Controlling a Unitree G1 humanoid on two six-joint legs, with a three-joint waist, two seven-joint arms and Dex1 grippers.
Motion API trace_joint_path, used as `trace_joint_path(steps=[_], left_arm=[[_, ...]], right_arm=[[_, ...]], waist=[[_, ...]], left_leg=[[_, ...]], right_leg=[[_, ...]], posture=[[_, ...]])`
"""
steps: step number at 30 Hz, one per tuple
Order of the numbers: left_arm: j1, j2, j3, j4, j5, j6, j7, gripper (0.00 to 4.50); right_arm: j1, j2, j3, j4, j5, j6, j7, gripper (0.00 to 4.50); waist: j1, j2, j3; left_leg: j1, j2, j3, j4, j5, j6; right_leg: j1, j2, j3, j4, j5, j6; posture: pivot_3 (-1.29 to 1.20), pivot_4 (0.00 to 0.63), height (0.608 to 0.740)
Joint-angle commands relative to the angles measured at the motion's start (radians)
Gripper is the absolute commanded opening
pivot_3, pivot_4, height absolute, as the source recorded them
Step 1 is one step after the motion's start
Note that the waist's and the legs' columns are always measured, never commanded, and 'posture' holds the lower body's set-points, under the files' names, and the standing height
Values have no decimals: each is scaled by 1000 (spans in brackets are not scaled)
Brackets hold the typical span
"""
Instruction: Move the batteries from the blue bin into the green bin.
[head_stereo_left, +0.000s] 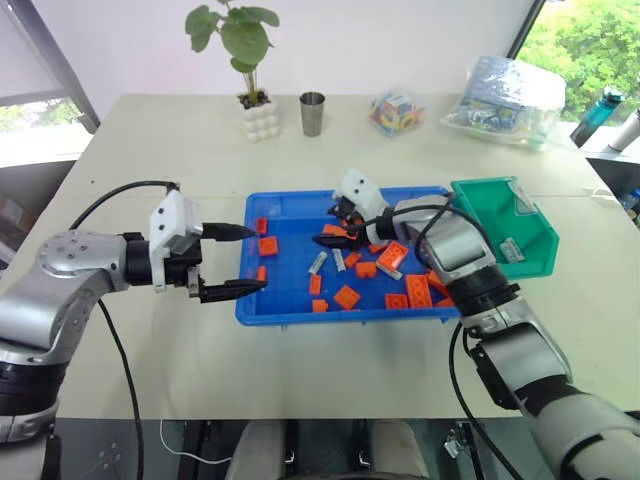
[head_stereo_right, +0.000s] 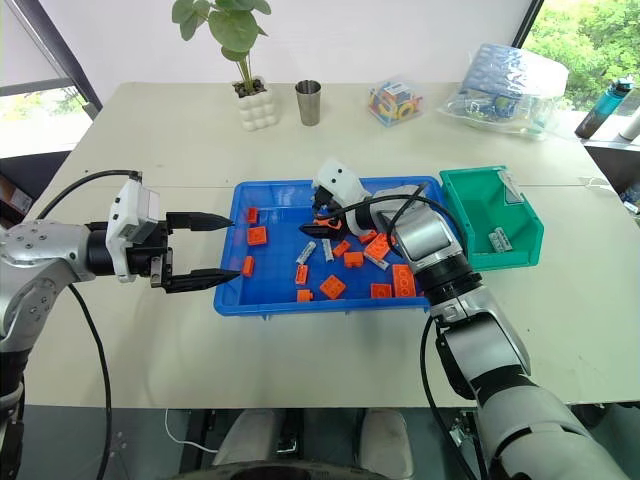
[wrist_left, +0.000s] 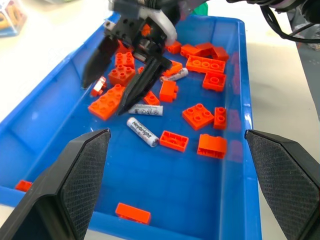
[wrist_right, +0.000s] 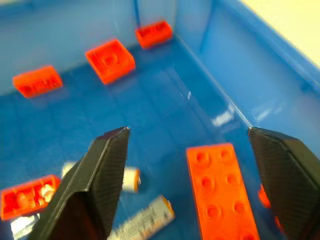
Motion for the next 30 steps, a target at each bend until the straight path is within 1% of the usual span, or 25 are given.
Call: trace_joint_path(steps=[1,6,10,14,17,30], left_arm=[[-7,-2,15,-15,-6,-15,4,4500],[3,-1,20,-19,-8,-14,4,4500],[-4,-6,9,-22,-8,-14,3,4500],[-28,-11,2,-19,-11,-6,0,4500],[-35,-11,1,-16,-11,-5,-4,4500],[-39,-19,-3,-19,-11,-2,-2,4500]], right_arm=[[-5,-25,-31,-103,24,42,13,3590],[79,-44,-24,-309,110,251,41,3590],[144,-49,9,-384,113,306,16,3590],[172,-49,41,-395,94,308,-13,3590],[180,-54,61,-377,77,272,-29,3590],[175,-26,77,-302,70,245,-50,3590]], waist=[[5,0,0],[3,0,0],[3,0,0],[4,0,0],[4,0,0],[4,0,0]], left_leg=[[0,0,0,0,0,0],[0,0,0,0,0,0],[0,0,0,0,0,0],[0,0,0,0,0,0],[0,0,0,0,0,0],[0,0,0,0,0,0]], right_leg=[[0,0,0,0,0,0],[0,-1,0,0,0,0],[0,-1,0,0,0,0],[0,-1,0,0,0,0],[0,0,0,0,0,0],[0,0,0,0,0,0]], posture=[[0,150,699],[0,150,699],[0,150,699],[0,150,699],[0,150,699],[0,150,699]])
